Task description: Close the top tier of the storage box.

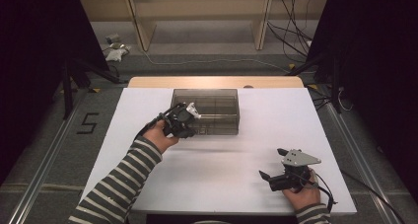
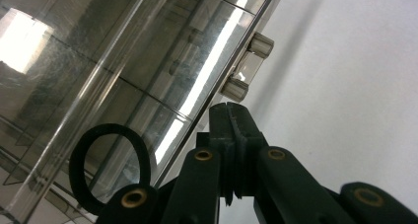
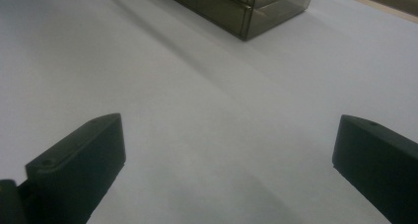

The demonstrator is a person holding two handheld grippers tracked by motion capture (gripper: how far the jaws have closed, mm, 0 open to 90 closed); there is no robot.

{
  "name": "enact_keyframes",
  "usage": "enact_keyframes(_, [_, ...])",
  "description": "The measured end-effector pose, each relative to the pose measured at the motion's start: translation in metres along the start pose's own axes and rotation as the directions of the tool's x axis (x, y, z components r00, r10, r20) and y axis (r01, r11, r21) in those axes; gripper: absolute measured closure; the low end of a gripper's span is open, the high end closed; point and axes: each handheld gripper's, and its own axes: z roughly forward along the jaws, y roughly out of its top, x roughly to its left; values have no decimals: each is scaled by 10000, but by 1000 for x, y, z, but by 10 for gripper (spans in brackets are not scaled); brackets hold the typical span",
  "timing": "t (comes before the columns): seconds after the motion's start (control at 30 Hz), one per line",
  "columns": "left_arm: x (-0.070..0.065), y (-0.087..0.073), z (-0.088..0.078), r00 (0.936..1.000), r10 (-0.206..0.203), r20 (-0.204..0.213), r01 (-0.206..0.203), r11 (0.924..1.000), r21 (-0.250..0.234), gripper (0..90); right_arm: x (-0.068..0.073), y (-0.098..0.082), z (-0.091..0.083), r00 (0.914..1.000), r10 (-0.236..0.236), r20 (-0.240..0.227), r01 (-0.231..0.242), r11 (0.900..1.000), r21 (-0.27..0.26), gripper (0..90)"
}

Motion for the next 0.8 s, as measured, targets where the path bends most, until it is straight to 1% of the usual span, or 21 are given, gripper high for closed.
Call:
enact_keyframes(0.53, [11, 5, 4, 9994, -250, -244, 247, 9996, -135, 894, 0, 0, 0, 10000, -16, 9, 16, 10000, 3, 7])
enact_keyframes(0.67, [13, 6, 6, 9988, -355, -342, 349, 9992, -180, 894, 0, 0, 0, 10000, -15, 16, 15, 10000, 0, 7])
enact_keyframes(0.73, [15, 6, 8, 9983, -470, -343, 464, 9988, -177, 894, 0, 0, -1, 10000, -10, 13, 10, 10000, -5, 7])
enact_keyframes(0.8, [15, 6, 10, 9973, -496, -533, 488, 9987, -167, 893, 0, 0, -1, 10000, -14, 12, 14, 10000, -21, 7])
